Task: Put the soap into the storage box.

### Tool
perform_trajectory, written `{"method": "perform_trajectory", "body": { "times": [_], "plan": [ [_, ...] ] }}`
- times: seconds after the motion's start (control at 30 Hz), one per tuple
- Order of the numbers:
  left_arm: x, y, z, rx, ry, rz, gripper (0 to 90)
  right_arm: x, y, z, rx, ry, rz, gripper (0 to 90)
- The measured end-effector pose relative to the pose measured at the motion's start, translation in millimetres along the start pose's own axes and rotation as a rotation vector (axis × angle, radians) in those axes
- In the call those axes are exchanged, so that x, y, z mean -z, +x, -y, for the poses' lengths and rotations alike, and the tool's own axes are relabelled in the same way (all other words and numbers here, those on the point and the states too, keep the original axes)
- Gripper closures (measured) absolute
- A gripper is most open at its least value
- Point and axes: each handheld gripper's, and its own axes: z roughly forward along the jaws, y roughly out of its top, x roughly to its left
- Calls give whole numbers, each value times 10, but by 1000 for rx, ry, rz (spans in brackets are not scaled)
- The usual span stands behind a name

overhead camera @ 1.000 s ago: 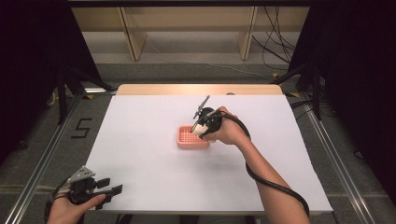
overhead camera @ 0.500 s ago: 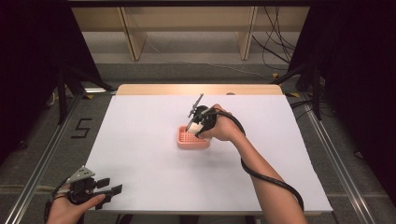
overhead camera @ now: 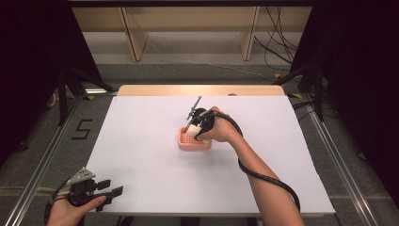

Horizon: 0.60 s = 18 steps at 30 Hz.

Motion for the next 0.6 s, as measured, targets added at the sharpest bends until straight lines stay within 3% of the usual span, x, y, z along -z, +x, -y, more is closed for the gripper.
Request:
{"method": "perform_trajectory", "body": {
  "times": [0.3,0.33,0.43,0.5,0.6],
  "plan": [
    [1,1,0,2,-2,1,353,-89,-10,-40,9,1,-7,505],
    [0,1,1,2,-2,0,353,-113,-33,-52,49,-6,-8,505],
    [6,5,0,-4,4,-5,353,-138,-5,-59,14,-4,-13,504],
    [7,7,0,-4,5,-4,353,-160,-32,-71,51,-13,-6,503],
    [10,8,-1,-5,9,0,353,-180,-15,-73,42,1,-2,488]
  ]
}}
